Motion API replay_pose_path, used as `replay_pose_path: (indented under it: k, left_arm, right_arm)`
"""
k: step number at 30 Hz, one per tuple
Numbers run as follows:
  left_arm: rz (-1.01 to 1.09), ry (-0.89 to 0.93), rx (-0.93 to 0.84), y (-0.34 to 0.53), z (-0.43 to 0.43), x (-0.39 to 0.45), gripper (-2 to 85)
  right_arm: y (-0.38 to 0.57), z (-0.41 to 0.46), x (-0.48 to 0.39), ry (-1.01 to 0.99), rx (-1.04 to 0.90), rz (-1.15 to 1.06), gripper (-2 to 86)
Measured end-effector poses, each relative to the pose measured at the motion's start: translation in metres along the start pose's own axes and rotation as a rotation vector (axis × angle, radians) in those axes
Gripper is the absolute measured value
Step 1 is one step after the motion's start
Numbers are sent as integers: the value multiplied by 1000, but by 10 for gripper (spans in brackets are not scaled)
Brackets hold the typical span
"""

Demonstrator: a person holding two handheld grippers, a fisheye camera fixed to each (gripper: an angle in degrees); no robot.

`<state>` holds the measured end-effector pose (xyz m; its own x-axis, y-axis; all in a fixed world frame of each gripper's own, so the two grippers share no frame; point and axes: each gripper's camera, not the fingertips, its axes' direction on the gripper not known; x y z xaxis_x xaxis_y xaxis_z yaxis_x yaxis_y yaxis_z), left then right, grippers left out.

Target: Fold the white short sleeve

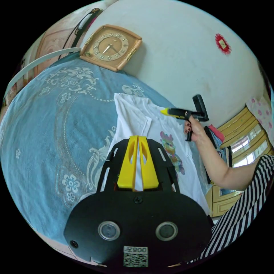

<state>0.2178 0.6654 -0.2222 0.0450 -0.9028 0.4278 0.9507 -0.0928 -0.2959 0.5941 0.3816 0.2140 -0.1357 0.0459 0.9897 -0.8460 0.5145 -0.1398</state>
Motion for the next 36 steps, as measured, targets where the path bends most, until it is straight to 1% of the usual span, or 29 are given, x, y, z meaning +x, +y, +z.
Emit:
replay_pose_path:
  k: [2, 5, 8, 12, 15, 19, 23, 25, 27, 32, 35, 36]
  left_arm:
    - [40, -5, -25, -11, 10, 3, 2]
    - [84, -78, -92, -29, 38, 4, 3]
    - [84, -172, -228, -36, 74, -4, 5]
    - [136, -118, -144, -30, 69, 17, 13]
    - [236, -81, -180, -35, 88, 41, 22]
    - [342, -133, -258, -51, 133, 65, 23]
    - [344, -194, -332, -59, 171, 65, 12]
    - [323, -148, -334, -62, 175, 62, 7]
    - [328, -153, -334, -61, 177, 62, 5]
    - [329, -172, -337, -55, 174, 60, 3]
    - [336, -171, -263, -50, 159, 61, 3]
    - [333, -185, -262, -49, 158, 60, 3]
  right_arm:
    - [43, -22, 12, 61, 16, 74, 8]
    - [107, -44, 25, 164, 14, 187, 23]
    - [153, -51, 33, 234, 7, 267, 41]
    - [191, -48, 28, 300, -10, 261, 58]
    - [206, -47, 24, 339, -33, 230, 61]
    - [234, -56, 19, 355, -20, 204, 59]
    - [283, -73, 27, 393, 23, 254, 52]
    - [303, -73, 36, 358, 17, 276, 45]
    - [325, -76, 44, 309, 54, 277, 31]
    - [358, -83, 52, 256, 77, 289, 27]
    - [381, -89, 47, 274, 113, 265, 26]
    - [389, -86, 49, 278, 102, 260, 25]
